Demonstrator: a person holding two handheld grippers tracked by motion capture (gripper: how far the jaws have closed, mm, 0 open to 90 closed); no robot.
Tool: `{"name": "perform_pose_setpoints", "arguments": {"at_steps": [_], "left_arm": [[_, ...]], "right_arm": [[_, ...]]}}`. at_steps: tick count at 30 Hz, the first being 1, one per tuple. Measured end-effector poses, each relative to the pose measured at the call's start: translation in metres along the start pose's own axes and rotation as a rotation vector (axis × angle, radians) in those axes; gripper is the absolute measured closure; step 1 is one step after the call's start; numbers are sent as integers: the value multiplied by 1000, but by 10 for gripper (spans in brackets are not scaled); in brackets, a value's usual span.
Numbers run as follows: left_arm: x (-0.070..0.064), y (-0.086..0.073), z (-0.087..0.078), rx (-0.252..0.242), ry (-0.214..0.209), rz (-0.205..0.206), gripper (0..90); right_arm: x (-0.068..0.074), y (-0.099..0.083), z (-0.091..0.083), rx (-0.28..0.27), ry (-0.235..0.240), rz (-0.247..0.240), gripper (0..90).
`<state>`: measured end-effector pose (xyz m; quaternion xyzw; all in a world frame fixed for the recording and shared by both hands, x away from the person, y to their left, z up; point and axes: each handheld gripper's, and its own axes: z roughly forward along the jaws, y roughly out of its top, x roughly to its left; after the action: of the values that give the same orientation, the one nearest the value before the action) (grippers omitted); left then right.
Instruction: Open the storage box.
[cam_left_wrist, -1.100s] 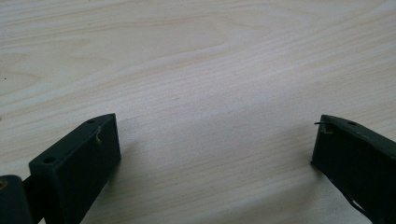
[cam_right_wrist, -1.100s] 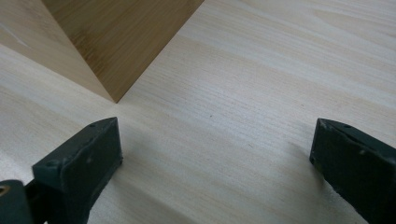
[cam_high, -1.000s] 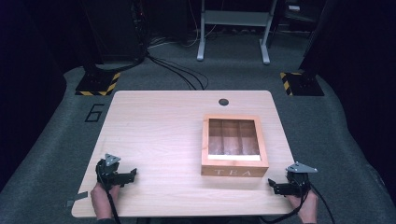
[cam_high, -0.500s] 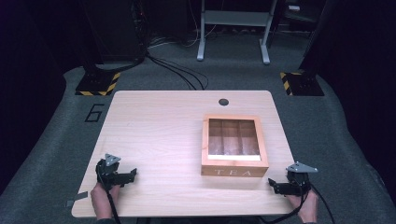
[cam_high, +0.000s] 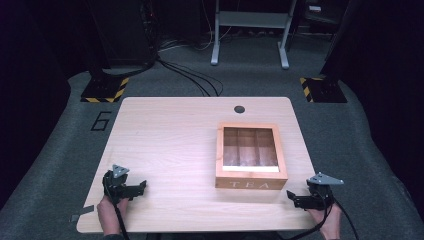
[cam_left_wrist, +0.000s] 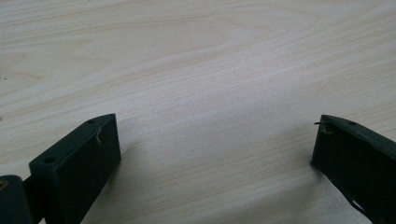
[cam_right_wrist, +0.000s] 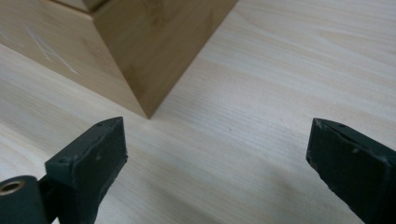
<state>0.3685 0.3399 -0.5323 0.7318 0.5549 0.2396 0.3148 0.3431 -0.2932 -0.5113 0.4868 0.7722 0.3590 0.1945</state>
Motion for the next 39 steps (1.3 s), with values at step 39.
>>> {"name": "perform_pose_setpoints", "arguments": {"at_steps": [39], "left_arm": [[0, 0, 0, 6, -3, 1, 9]], "right_arm": [[29, 30, -9, -137, 47, -58, 341]]}}
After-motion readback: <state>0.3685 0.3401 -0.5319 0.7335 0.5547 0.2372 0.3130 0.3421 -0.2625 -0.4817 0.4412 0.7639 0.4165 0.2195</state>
